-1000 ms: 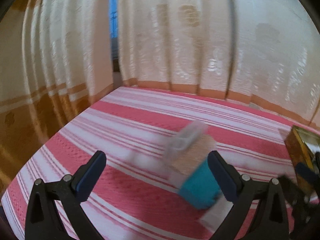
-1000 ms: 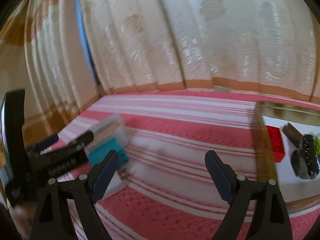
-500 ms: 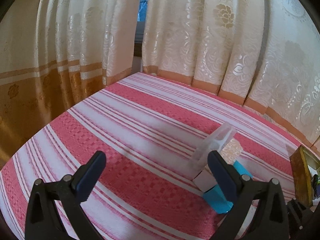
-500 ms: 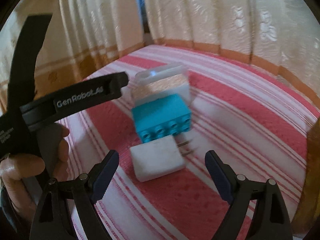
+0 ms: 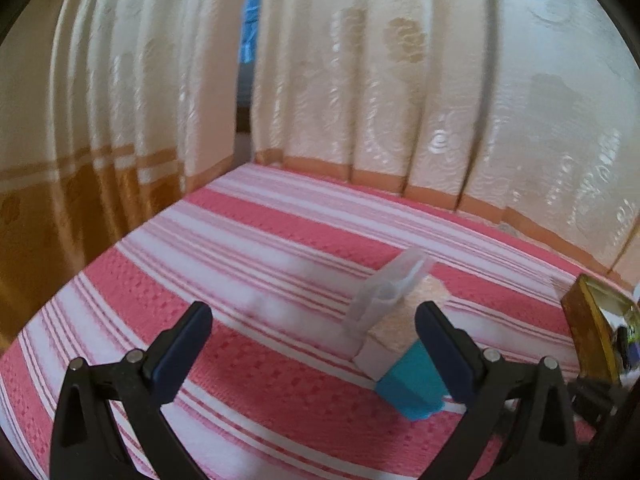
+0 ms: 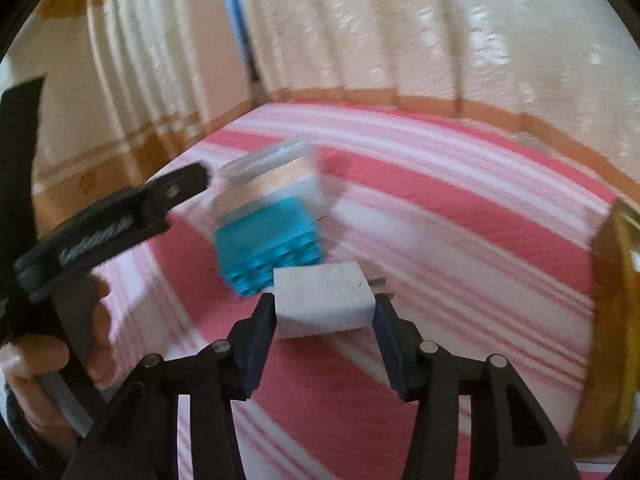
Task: Organize rigid objects
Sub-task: 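Grasp the white block with the right gripper while the left gripper grasps the blue Lego brick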
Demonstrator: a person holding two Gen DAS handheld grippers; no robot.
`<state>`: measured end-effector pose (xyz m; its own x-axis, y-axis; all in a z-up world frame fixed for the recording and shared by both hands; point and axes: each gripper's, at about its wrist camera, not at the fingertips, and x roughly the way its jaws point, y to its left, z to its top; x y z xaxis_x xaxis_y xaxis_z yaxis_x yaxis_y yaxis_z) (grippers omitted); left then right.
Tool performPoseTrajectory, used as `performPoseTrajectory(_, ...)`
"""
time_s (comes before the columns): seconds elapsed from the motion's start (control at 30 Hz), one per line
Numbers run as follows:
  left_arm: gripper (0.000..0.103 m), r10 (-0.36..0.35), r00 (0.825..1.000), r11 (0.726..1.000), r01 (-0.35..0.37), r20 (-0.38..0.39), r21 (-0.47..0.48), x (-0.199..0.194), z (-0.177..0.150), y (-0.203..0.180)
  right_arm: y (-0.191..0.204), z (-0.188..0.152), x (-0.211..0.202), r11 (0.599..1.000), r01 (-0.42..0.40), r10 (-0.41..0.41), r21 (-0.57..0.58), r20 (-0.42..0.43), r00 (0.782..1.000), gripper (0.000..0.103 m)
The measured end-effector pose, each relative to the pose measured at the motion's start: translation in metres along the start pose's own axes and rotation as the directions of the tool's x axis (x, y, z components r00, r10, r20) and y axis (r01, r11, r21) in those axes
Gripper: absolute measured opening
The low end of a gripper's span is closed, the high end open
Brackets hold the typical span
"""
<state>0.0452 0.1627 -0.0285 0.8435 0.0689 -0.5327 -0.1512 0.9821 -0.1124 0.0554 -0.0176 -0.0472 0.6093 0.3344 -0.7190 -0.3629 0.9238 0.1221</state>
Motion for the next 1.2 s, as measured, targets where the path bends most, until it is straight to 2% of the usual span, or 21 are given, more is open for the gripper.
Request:
performPoseTrajectory(0.13, 0.103, -0.039, 0.999, 0.998, 0.038, 0.03, 0.042, -0.01, -0.002, -0.014, -0.02, 0.004, -0.009, 0.996, 0.071, -0.074, 0.052, 0.049, 0.996, 0.05)
performPoseTrajectory(0.23, 0.102, -0.086, 0.996, 0.996, 0.086, -0.015, 0.01, -0.012, -0.009, -0.025, -0.032, 0.007, -0.013, 0.991, 0.116, -0.121, 0.07, 0.077, 0.99, 0.05)
performPoseTrajectory(0.33, 0.102, -0.027, 0.999, 0.999, 0.026, -0.025, -0.039, -0.015, -0.014, -0.035, -0.037, 0.008, -0.023, 0.983, 0.175, -0.18, 0.051, 0.12, 0.976, 0.05)
performPoseTrajectory(0.43, 0.102, -0.026, 0.997, 0.995, 0.019, -0.072, -0.094, -0.008, -0.018, -0.045, -0.038, 0.008, -0.031, 0.979, 0.2, -0.204, 0.039, 0.147, 0.968, 0.05)
performPoseTrajectory(0.53, 0.1, 0.031, 0.994, 0.991, -0.045, -0.108, -0.124, 0.001, -0.018, -0.057, -0.038, 0.01, -0.036, 0.976, 0.215, -0.216, 0.029, 0.174, 0.961, 0.05)
performPoseTrajectory(0.6, 0.1, 0.049, 0.991, 0.984, -0.068, -0.122, -0.162, 0.008, -0.018, -0.064, -0.04, 0.009, -0.043, 0.975, 0.22, -0.222, 0.033, 0.191, 0.956, 0.05)
performPoseTrajectory(0.63, 0.096, 0.057, 0.989, 0.981, -0.08, -0.133, -0.175, 0.011, -0.018, -0.068, -0.042, 0.01, -0.047, 0.974, 0.222, -0.225, 0.037, 0.202, 0.953, 0.05)
performPoseTrajectory(0.73, 0.092, 0.112, 0.977, 0.962, -0.153, -0.184, -0.227, 0.024, -0.018, -0.072, -0.048, 0.009, -0.052, 0.972, 0.232, -0.233, 0.031, 0.214, 0.949, 0.05)
performPoseTrajectory(0.83, 0.09, 0.109, 0.965, 0.937, -0.18, -0.237, -0.301, 0.036, -0.021, -0.066, -0.053, 0.007, -0.053, 0.972, 0.232, -0.233, 0.03, 0.208, 0.95, 0.05)
performPoseTrajectory(0.87, 0.088, 0.118, 0.966, 0.937, -0.185, -0.23, -0.296, 0.035, -0.02, -0.067, -0.054, 0.007, -0.053, 0.972, 0.232, -0.234, 0.032, 0.207, 0.95, 0.05)
performPoseTrajectory(0.97, 0.077, 0.09, 0.971, 0.936, -0.158, -0.22, -0.314, 0.034, -0.021, -0.065, -0.058, 0.007, -0.054, 0.972, 0.23, -0.234, 0.041, 0.205, 0.95, 0.05)
performPoseTrajectory(1.2, 0.077, -0.022, 0.985, 0.929, -0.042, -0.169, -0.368, 0.021, -0.028, -0.049, -0.056, 0.005, -0.059, 0.974, 0.224, -0.225, 0.033, 0.22, 0.949, 0.05)
